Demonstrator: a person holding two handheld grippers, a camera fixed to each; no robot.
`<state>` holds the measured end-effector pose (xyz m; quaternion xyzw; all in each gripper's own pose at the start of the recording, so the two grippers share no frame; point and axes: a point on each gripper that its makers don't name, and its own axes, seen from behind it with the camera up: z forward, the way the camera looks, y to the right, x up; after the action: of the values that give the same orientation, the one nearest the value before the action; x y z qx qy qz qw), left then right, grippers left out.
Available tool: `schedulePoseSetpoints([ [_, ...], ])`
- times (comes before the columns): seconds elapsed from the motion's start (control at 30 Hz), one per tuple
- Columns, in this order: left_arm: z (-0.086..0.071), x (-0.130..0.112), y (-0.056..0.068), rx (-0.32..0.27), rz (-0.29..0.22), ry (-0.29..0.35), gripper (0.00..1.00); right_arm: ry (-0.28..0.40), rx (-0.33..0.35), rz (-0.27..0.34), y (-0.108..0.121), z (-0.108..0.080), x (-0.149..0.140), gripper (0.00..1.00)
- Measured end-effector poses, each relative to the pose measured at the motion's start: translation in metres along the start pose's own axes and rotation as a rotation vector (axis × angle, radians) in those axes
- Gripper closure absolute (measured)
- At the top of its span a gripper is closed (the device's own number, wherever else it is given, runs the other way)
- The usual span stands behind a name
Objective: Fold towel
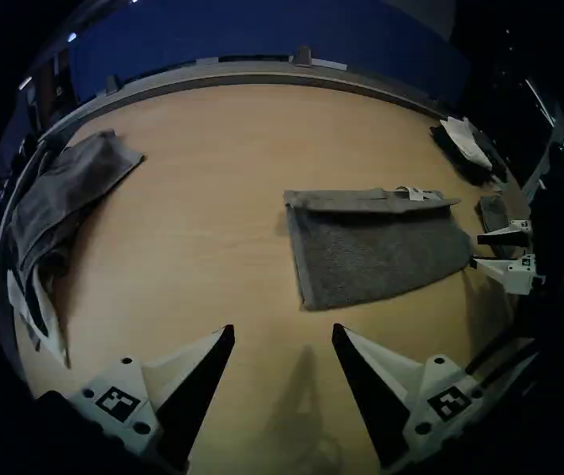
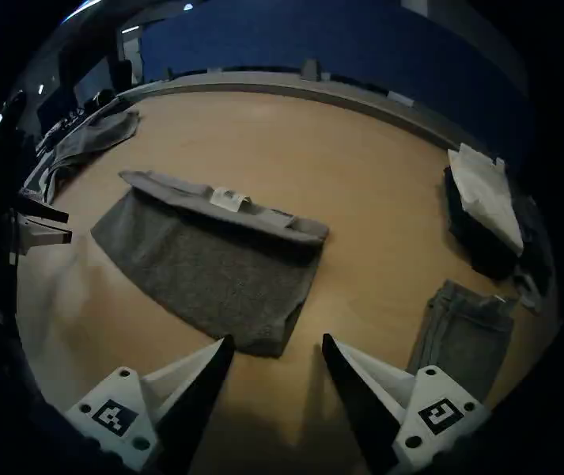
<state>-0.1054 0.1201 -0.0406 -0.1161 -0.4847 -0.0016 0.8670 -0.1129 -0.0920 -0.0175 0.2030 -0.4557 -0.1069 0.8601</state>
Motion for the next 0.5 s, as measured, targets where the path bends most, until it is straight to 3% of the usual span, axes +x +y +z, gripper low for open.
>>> schedulePoseSetpoints([
  [0.43, -0.0026, 0.005, 0.0033, -0.007, -0.001, 0.008, 0.08, -0.031, 0.042, 0.006, -0.0058, 0.0043, -0.0079, 0.38],
  [0.5, -0.0027, 0.0048, 0.0037, -0.008, 0.0, 0.008, 0.08, -0.036, 0.048, 0.008, -0.0069, 0.0053, -0.0088, 0.45],
])
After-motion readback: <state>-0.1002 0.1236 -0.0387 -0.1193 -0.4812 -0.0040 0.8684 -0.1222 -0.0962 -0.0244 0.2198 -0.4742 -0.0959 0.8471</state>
